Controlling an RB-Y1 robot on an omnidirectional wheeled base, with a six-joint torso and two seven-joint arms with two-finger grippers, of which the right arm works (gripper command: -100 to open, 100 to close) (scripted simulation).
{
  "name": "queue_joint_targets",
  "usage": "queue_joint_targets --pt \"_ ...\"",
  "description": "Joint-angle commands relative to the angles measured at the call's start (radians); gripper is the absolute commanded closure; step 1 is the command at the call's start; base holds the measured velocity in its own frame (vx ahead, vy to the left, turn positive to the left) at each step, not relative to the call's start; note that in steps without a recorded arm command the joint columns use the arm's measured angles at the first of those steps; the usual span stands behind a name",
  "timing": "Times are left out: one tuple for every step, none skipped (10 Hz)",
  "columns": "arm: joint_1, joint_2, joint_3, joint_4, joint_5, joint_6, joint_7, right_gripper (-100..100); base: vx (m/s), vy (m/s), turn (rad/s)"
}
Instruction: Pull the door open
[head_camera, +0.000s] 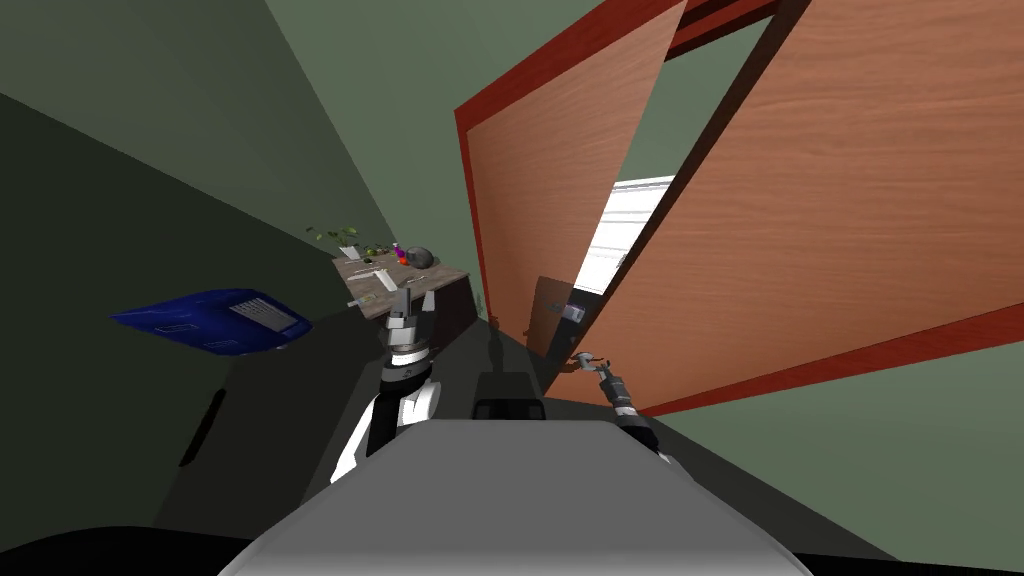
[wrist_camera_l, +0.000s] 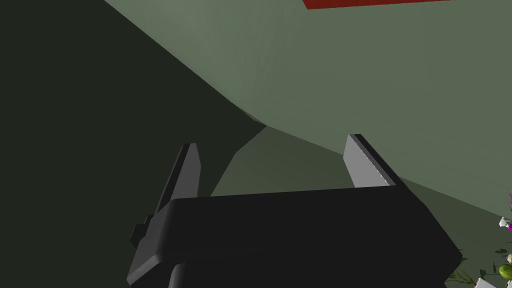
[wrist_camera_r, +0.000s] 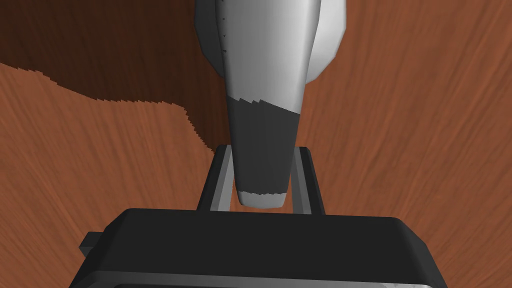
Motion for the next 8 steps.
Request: queue_joint_targets --pt "-0.007 0.003 0.007 0.028 0.006 -0.028 0.0 100 -0.134 -0.033 0.038" --pt "0.002 0.0 0.009 0.033 0.012 -0.048 -0.006 100 -0.113 -0.011 0.093" --pt "0.012 -0.003 0.011 0.039 0.019 -0.069 -0.013 100 -0.146 -0.039 0.16" --pt "0.017 -0.005 0.011 0.042 0.022 -0.079 -0.016 100 -0.145 -0.061 0.112" --pt "0.026 -0.008 0.013 0.047 0.029 -0.1 -0.022 100 -0.156 -0.064 0.155" --pt "0.035 -0.011 0.015 0.052 0.034 -0.118 -0.028 100 -0.184 -0.059 0.168" --pt "0.038 -0.012 0.015 0.054 0.037 -0.126 -0.03 100 -0.164 -0.033 0.081" --pt "0.044 -0.014 0.017 0.058 0.041 -0.14 -0.034 100 -0.15 -0.027 0.054"
